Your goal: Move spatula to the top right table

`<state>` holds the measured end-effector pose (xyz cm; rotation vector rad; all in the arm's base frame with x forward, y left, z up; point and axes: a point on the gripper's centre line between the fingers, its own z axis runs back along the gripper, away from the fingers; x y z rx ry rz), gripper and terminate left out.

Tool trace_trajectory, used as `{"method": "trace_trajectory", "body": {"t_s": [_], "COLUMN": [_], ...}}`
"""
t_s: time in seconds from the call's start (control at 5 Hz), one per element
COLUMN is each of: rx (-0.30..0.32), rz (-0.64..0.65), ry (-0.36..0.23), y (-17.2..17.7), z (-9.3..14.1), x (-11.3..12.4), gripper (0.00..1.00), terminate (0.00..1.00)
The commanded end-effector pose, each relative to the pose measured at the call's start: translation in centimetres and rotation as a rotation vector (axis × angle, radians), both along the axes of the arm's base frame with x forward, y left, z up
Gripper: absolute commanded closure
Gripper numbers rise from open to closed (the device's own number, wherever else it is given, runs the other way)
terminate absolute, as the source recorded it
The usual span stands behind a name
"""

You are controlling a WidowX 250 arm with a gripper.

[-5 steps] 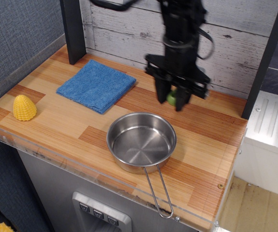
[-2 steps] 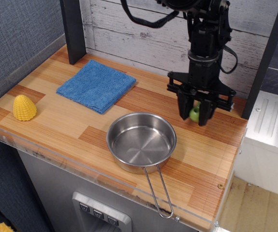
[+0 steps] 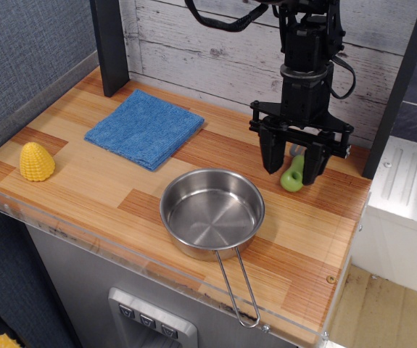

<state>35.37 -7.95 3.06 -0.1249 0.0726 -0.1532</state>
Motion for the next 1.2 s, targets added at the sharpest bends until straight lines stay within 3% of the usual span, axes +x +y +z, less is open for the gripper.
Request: {"method": "trace_trajectory", "body": {"t_s": [0.0,0.2,0.4,0.6,1.0], "rx": [-0.010,0.001,0.047,0.053,0.056], "rz": [0.085,0.202,0.165,0.176,0.084], "ry": [-0.159,-0.275,-0.295,-0.265,-0.215], "y": [-0.2,4.8,9.5,14.2,14.7], "z": [0.9,5.9,11.1,11.0,9.6], "x": [0.7,-3.0,-4.2,-4.9,-4.6], "gripper": [0.00,0.00,0.00,0.00,0.00], "terminate": [0.00,0.00,0.00,0.00,0.00]}}
